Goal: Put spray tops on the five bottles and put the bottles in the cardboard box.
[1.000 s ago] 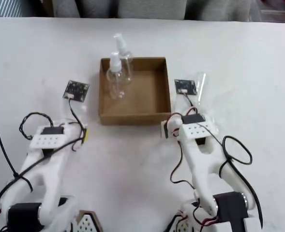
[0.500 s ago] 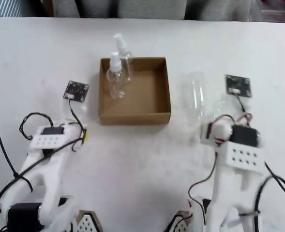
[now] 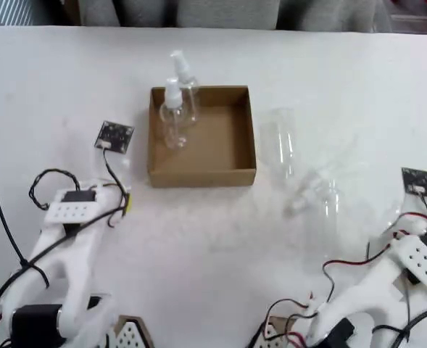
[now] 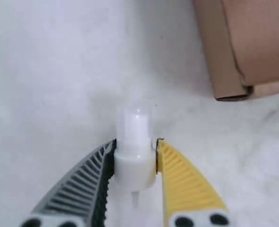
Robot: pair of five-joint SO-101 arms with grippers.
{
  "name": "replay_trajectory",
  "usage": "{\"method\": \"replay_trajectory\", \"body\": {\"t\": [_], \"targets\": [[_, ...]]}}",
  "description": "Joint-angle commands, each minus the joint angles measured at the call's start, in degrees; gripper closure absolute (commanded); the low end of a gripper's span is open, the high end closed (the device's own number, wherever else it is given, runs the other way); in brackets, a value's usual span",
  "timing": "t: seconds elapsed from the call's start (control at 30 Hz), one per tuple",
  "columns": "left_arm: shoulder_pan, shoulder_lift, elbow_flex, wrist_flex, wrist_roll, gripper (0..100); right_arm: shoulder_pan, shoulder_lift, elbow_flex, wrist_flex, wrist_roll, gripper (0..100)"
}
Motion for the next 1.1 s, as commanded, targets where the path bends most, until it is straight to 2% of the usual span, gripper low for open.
{"method": "replay_trajectory", "body": {"t": [0.0,0.2,0.4,0.5,0.67,0.87,1.07], "targets": [[0.48,-2.15,-0.26,-1.23,0.26,98,2.95,4.53,0.44,-5.93,5.10,90.0],[0.48,-2.15,-0.26,-1.14,0.26,98,2.59,12.00,0.26,-6.46,7.38,72.5],[0.40,-2.15,-0.18,-1.14,0.26,98,3.12,12.79,-2.20,-7.60,7.30,65.2],[0.40,-2.15,-0.18,-1.14,0.26,98,3.65,12.62,-3.69,-6.11,7.30,65.2],[0.40,-2.15,-0.18,-1.14,0.09,98,2.51,12.62,-10.64,4.09,6.77,65.7],[0.40,-2.15,-0.18,-1.14,0.09,98,0.13,13.14,-20.92,10.24,-2.20,73.3],[0.40,-2.15,-0.18,-1.14,0.00,98,-4.26,13.23,-21.71,11.21,-6.68,77.5]]}}
